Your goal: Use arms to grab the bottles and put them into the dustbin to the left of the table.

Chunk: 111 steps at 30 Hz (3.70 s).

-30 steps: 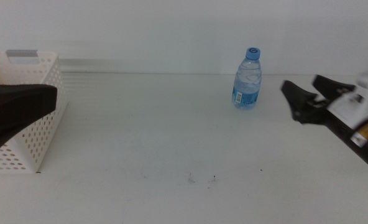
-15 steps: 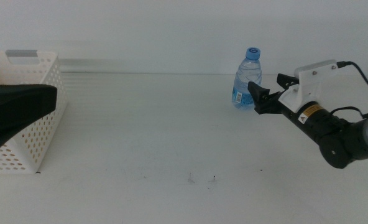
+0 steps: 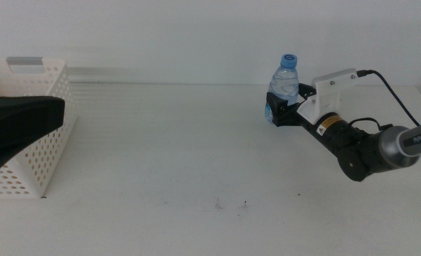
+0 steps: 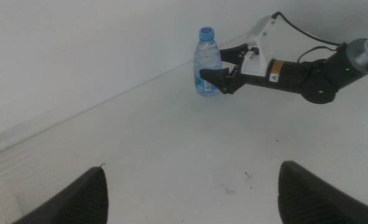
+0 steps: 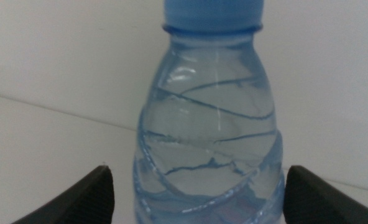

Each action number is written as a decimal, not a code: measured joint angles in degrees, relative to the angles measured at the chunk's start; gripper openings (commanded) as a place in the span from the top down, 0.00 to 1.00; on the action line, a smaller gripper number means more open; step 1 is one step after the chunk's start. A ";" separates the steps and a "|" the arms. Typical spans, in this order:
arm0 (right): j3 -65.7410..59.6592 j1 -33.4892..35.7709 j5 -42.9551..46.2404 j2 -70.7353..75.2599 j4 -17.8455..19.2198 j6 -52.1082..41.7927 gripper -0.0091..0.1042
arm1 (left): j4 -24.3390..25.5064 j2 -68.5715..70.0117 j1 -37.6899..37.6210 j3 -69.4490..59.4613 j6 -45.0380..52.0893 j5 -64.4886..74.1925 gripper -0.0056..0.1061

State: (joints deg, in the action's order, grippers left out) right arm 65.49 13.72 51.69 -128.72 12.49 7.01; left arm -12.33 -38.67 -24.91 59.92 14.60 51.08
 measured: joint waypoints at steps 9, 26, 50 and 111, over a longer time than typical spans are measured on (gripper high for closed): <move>8.48 0.00 -4.04 -5.65 -0.21 0.00 0.52 | 0.00 0.00 0.00 0.00 0.00 0.00 0.11; 11.85 20.32 -12.39 4.89 1.43 2.46 0.90 | 0.00 0.00 0.00 0.00 0.00 0.00 0.11; 16.92 25.96 -18.15 -5.07 -5.20 -3.59 0.20 | 0.00 0.00 -0.10 0.00 0.00 0.00 0.11; 5.08 30.21 -97.22 65.51 -9.48 -1.46 0.16 | -36.50 0.08 -0.10 -32.86 32.10 -38.55 0.11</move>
State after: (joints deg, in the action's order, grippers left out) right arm 70.57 43.93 -45.53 -63.22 3.01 5.55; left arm -48.83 -38.59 -25.01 27.06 46.69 12.53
